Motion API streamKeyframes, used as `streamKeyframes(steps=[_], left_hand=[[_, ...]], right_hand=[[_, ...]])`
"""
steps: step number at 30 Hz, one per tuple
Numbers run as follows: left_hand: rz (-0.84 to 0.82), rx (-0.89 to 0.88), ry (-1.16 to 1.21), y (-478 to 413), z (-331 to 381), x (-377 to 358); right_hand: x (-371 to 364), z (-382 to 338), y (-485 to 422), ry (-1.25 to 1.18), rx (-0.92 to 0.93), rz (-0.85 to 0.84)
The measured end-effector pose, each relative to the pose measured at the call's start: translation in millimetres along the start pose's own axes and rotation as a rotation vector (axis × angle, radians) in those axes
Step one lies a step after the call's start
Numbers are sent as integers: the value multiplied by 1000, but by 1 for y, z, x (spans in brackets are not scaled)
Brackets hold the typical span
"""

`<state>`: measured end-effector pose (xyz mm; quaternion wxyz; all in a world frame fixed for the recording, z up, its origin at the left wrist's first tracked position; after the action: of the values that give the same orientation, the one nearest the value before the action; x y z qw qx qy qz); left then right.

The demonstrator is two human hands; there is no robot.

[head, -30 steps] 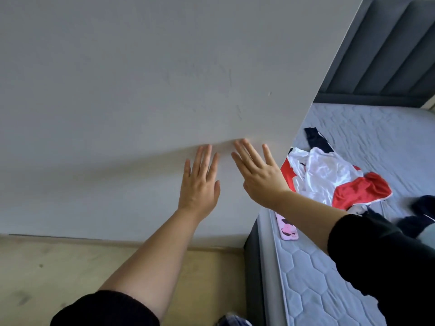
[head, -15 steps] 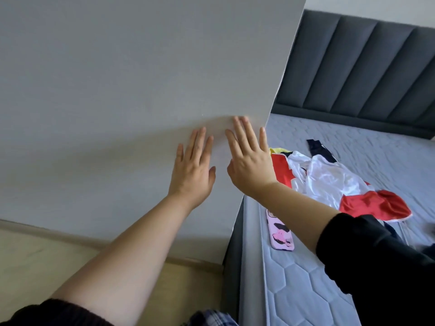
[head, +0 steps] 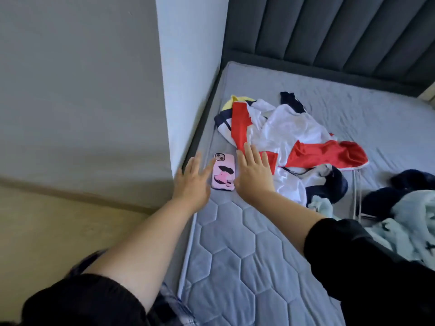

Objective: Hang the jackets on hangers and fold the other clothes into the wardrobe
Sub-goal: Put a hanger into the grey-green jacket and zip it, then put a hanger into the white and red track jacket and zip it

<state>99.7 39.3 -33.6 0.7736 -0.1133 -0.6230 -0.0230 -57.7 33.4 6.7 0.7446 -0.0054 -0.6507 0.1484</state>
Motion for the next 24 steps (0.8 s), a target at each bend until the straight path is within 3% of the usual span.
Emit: streamKeyframes(steps=[2,10,20,24], left_hand=[[-144,16,13,4,9,-36],[-391,124,35,16,21,-109],[-209,92,-16,21,5,-141],[-197,74,9,19,1,-145]], right_hand=[[-30,13,16,-52,-64,-75],[-106,62,29,-91,-298,-184],[-122,97,-34,-326,-491,-204],[-131,100,-48,-315,-513,-188]])
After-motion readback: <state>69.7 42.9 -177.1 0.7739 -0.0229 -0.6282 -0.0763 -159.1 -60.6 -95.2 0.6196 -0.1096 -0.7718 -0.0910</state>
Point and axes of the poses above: each hand's wrist, its own y-axis away from the middle knuckle, its own x-axis out of the back of the hand, z = x × y, the point moved 3 cm from there along -y, towards the middle knuckle, and after that the axes turned 6 degrees about z, right-handed, at the moved point
